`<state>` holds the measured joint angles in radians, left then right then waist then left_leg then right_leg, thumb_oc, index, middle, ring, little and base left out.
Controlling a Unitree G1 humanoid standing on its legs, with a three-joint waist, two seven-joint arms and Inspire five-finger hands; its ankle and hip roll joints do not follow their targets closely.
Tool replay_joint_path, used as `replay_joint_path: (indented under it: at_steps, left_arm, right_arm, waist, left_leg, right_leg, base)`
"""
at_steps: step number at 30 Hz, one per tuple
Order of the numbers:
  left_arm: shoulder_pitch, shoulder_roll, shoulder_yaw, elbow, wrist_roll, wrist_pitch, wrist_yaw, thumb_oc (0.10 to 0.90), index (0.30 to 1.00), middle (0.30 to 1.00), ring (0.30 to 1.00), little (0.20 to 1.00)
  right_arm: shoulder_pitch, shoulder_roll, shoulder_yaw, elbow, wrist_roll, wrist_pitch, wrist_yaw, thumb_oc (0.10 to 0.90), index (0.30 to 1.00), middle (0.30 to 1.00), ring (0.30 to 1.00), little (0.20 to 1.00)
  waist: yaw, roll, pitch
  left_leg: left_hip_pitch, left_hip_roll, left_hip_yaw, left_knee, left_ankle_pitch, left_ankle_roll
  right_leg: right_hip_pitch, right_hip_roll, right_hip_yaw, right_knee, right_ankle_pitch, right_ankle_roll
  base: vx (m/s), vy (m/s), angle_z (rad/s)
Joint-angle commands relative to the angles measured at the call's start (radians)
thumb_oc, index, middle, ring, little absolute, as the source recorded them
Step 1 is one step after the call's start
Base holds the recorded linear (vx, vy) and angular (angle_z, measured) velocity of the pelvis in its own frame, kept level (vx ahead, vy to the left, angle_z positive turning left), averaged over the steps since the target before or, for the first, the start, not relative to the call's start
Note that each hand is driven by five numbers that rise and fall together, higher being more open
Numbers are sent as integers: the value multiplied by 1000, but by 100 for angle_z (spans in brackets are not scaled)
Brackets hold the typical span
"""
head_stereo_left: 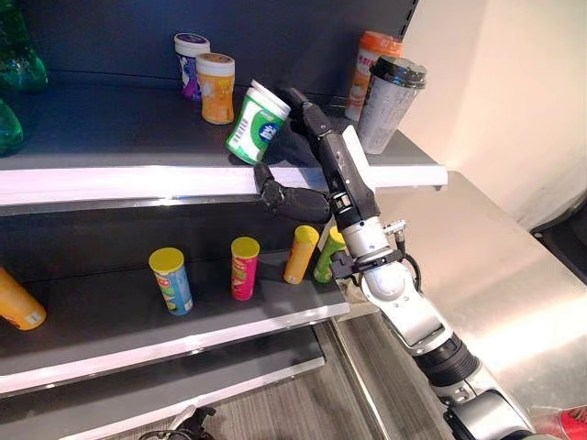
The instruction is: Put the goods on the table back onto the shelves and tidy them up.
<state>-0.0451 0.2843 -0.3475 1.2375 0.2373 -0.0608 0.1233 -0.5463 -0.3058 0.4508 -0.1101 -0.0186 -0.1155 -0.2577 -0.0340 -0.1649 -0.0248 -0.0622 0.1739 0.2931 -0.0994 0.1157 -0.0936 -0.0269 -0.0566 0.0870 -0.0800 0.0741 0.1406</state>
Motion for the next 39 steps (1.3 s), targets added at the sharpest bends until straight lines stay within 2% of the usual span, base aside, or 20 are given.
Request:
replay_joint_path:
  at_steps: [1,13,31,39]
  left_arm:
    - [-51,-26,-54,20,26,-26,8,800,900,900,900,900]
    - [-47,-27,-42,13,38,-25,15,800,900,900,900,900]
    - [-47,-25,-48,9,43,-19,24,800,900,900,900,900]
    - [-56,-18,-51,16,64,-16,18,800,900,900,900,900]
  right_arm:
    - [-50,4,-77,-27,-23,-38,-11,800,900,900,900,900]
    - [21,12,-105,-62,-62,-42,-29,800,900,900,900,900]
    - [-9,2,-141,-51,-108,-22,-84,800,900,900,900,900]
    - [32,-48,-212,-107,-83,-36,-80,800,900,900,900,900]
  waist:
    - [55,14,14]
    - [57,16,15]
    - [61,25,12]
    - [31,23,12]
  left_leg:
    - [136,-84,19,12,-209,51]
    - [139,-83,12,12,-213,54]
    - [141,-89,5,12,-217,58]
    - [146,-94,27,12,-220,62]
  right_leg:
    - [-45,-39,28,35,26,87]
    - [-40,-37,19,33,13,85]
    - [-38,-43,12,38,14,85]
    - [-48,-42,33,42,37,99]
  base:
    - [0,0,0]
    - [0,0,0]
    - [0,0,0]
    - [-18,25,-2]
